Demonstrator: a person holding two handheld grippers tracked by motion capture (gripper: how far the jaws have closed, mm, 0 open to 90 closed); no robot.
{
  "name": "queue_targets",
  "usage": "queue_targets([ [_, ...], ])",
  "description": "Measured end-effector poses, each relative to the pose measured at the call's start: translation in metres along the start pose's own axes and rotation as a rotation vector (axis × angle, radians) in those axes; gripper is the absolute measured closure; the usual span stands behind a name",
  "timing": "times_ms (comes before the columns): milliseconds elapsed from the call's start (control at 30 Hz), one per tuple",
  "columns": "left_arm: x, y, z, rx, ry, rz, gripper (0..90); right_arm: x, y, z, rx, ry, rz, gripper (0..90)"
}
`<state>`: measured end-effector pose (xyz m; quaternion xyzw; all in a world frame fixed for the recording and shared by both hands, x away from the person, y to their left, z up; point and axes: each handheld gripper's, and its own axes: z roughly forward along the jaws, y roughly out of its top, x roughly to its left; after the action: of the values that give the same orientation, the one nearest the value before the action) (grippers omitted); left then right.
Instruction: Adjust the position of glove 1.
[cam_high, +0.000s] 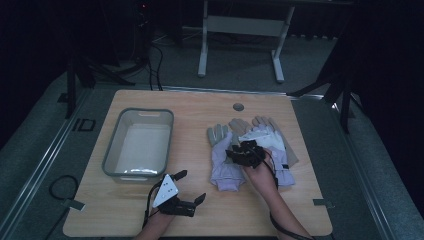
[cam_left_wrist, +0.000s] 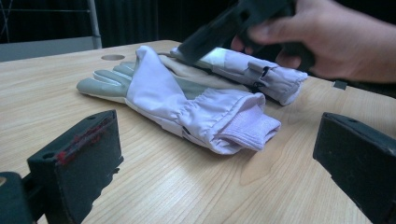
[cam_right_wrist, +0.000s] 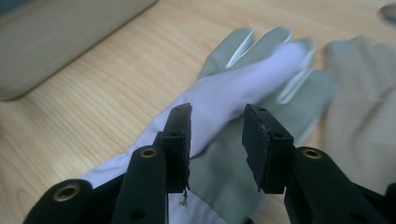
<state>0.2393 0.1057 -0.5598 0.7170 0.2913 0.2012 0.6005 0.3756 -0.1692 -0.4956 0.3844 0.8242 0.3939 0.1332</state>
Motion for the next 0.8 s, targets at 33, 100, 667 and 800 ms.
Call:
queue_targets([
  [33,0.000,0.000,0.000,0.000,0.000,0.000,1.1,0.000,0.000,0.000,0.000,0.000,0.000,60.5],
  [100,0.000,0.000,0.000,-0.001,0.001,0.000,1.1,-0.009,0.004,-0.020,-0.037,-0.026,-0.015,54.5],
  [667,0.000,0.000,0.000,-0.001,0.003,-0.002,1.1,-0.089,-0.033,-0.095,-0.048,-0.188,0.037,43.6],
  [800,0.000,0.000,0.000,0.000,0.004,-0.001,1.1,-0.104,-0.051,-0.095,-0.016,-0.208,0.067,44.6],
])
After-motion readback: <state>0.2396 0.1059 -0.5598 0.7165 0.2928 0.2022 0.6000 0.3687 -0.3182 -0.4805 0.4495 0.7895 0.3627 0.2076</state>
